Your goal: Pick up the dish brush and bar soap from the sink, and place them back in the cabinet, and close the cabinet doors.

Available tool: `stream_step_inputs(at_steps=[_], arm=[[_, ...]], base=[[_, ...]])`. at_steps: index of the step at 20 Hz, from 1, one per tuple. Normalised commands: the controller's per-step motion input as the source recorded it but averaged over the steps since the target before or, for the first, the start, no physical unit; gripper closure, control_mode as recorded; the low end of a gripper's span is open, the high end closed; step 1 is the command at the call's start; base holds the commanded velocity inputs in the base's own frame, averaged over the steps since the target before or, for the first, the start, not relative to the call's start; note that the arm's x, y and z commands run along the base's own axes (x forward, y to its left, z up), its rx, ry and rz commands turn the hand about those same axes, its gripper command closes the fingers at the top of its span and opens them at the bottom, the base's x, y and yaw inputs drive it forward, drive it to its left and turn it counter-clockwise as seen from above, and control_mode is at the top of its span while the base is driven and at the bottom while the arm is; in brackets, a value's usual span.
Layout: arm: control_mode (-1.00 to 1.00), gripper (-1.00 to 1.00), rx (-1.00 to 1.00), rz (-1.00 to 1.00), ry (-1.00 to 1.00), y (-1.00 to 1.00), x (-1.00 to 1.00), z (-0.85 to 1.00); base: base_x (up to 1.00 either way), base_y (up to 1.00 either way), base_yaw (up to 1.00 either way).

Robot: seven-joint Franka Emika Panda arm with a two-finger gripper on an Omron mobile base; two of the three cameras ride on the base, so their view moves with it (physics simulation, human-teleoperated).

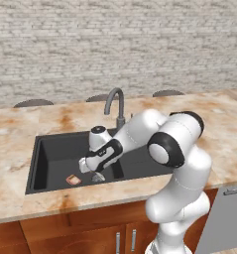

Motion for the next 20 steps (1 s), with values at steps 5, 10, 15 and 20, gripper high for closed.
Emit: stream_step_inputs(at_steps=[5,10,15,20], arm=[[-1.00,-1.00,0.00,0.00,0.00,0.00,0.22,-0.05],[-1.00,-1.00,0.00,0.00,0.00,0.00,0.25,-0.09],[-1.00,-1.00,0.00,0.00,-0.01,0.00,0.15,-0.18],[-1.00,-1.00,0.00,0.00,-0.03,0.00,0.08,-0.20]], base=[[0.00,0.00,0.00],[0.00,0.00,0.00],[0.00,0.00,0.00],[0.00,0.00,0.00]])
